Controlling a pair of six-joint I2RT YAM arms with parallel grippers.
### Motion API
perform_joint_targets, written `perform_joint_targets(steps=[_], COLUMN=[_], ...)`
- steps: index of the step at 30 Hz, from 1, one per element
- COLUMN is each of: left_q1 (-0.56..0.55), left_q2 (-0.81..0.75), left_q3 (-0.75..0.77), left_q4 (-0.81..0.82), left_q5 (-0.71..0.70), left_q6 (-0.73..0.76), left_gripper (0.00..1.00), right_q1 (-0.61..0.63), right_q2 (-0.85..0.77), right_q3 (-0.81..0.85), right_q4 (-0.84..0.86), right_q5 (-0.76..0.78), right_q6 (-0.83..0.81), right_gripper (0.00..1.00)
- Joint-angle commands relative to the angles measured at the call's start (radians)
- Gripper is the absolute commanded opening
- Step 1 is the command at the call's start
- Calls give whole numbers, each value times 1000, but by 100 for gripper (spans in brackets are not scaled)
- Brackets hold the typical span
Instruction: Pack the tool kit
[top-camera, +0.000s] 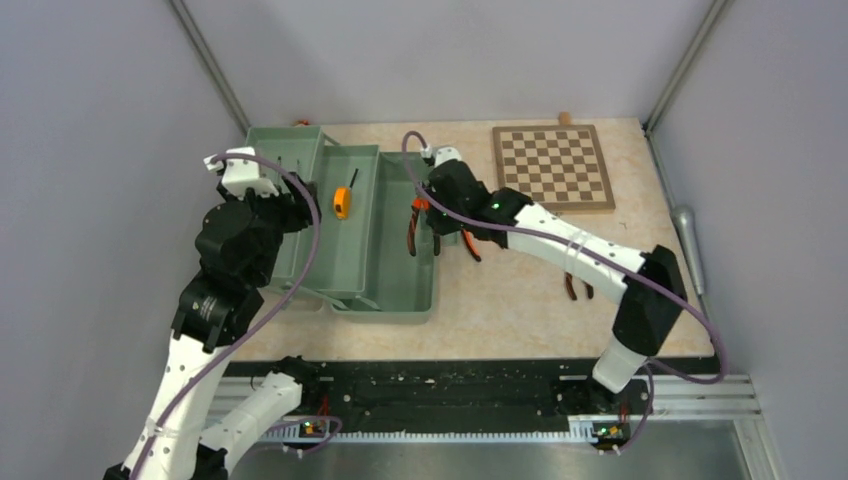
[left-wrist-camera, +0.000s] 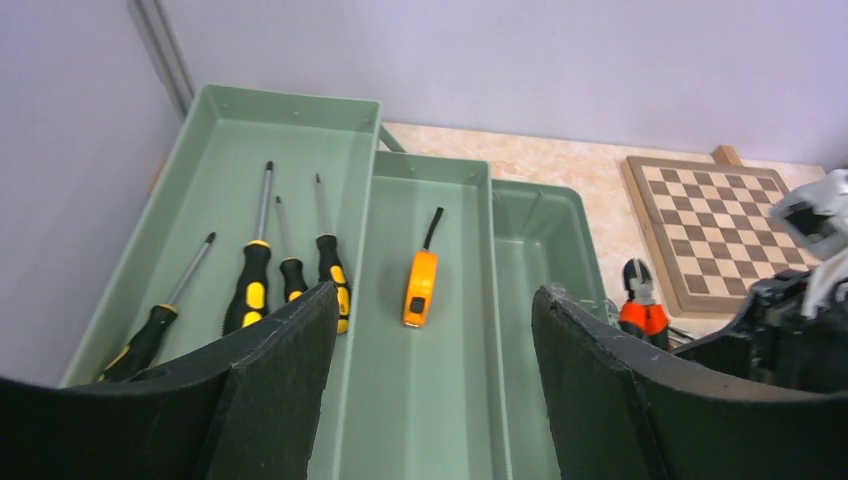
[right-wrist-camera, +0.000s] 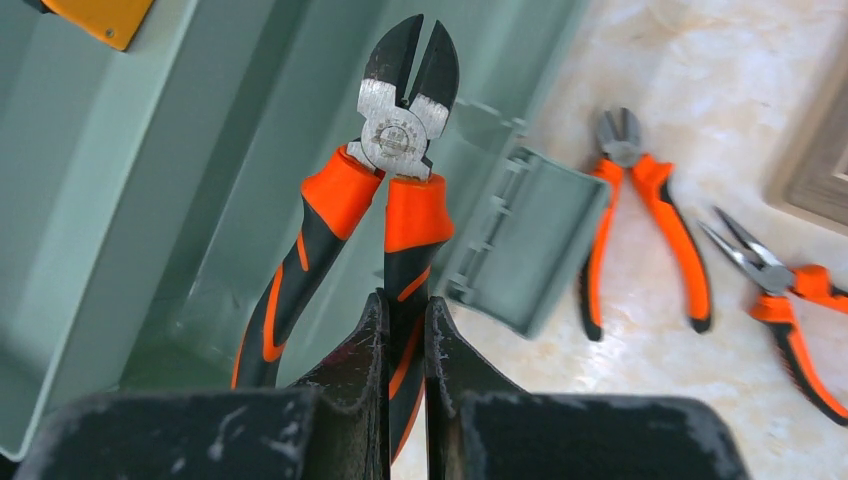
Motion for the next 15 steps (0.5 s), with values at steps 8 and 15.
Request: perform_joint_targets(steps=[8, 15], left_q1=[-3, -3], left_q2=[-76, -98], left_q3=[-60, -90], left_q4=[46, 61], left_q5=[-49, -59], left_q6=[11, 13], left_gripper=[75, 75], right_q1=[78, 83], right_q2=[303, 433], right_q3=[289, 356], right_q4=[3, 29], right_q5=[-39, -83], right_q6=[62, 143], right_gripper=[0, 0])
